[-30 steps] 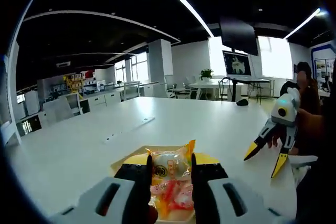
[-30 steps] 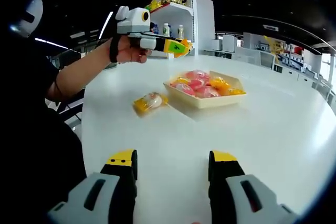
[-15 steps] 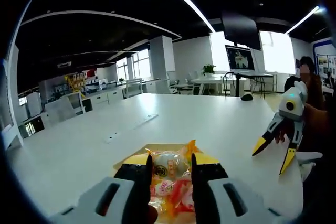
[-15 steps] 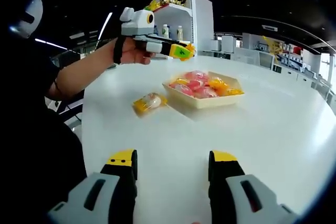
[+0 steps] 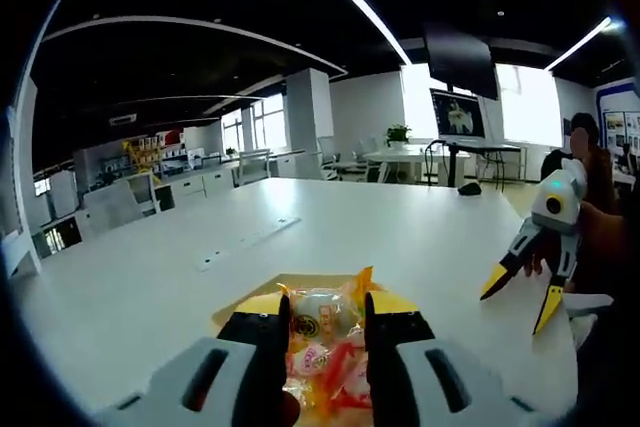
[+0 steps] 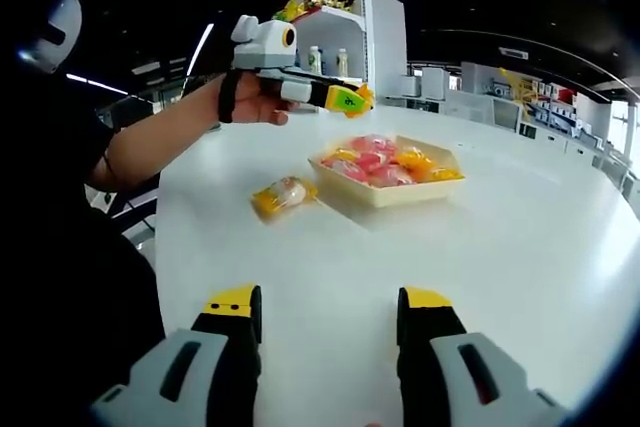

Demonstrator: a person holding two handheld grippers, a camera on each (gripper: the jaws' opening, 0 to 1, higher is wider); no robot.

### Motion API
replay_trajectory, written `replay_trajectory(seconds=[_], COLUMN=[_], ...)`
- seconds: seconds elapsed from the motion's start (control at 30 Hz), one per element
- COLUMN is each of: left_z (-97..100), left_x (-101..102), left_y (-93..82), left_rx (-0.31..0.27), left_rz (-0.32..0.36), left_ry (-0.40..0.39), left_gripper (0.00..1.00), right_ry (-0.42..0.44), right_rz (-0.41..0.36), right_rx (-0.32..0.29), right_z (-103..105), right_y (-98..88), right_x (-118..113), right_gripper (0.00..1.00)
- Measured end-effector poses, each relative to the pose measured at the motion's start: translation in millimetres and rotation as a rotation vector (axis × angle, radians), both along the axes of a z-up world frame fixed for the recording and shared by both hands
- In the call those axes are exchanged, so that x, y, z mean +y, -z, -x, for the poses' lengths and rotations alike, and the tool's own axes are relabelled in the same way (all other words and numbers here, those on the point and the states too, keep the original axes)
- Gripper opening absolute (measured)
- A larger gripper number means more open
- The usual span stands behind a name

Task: Pick up the marshmallows scattered on the table and place them into the bowl on the table

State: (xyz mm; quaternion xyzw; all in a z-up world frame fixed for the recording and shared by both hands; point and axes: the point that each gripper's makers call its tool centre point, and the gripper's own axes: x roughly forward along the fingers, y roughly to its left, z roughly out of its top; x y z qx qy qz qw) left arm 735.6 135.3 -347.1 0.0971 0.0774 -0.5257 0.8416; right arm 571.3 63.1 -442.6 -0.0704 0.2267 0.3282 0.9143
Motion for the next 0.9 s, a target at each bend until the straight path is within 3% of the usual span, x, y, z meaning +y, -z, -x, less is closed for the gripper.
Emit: replay_trajectory(seconds=[0.23,0.27,0.33,0.4,0.6,0.9], left_z=[-3.4,-7.6,-13.7,-16.1,-16.1,-7.8], left_x=[1,3,7,9,13,11], left_y=[2.2,0.2,-1.3,-3.4,-1.3,4.7], left_rx=[0.001,-0.011,0.003,0.005,0.011,0.014], left_rz=[-0.005,0.002,0.015,0.030,0.033,0.006], left_ry=[-0.017,-0.036,-0.072,-0.076,-0.084,-0.056], left_gripper=[0.33,0.39,0.63,0.79,0.70,0.70], right_ry=[-0.001,-0.001,-0.001,-0.002,-0.005,-0.009], right_rz=[0.000,0.002,0.005,0.005,0.007,0.011], right_rx=[-0.003,-0.003,-0.001,-0.001,-0.001,-0.002], right_z=[-1,-1,0,0,0,0], right_y=[-2.0,-1.7,-1.0,-0.8,-1.0,-2.0], right_x=[1,1,1,1,2,3], right_gripper=[0.54,0.54,0.54,0.54,0.54,0.54])
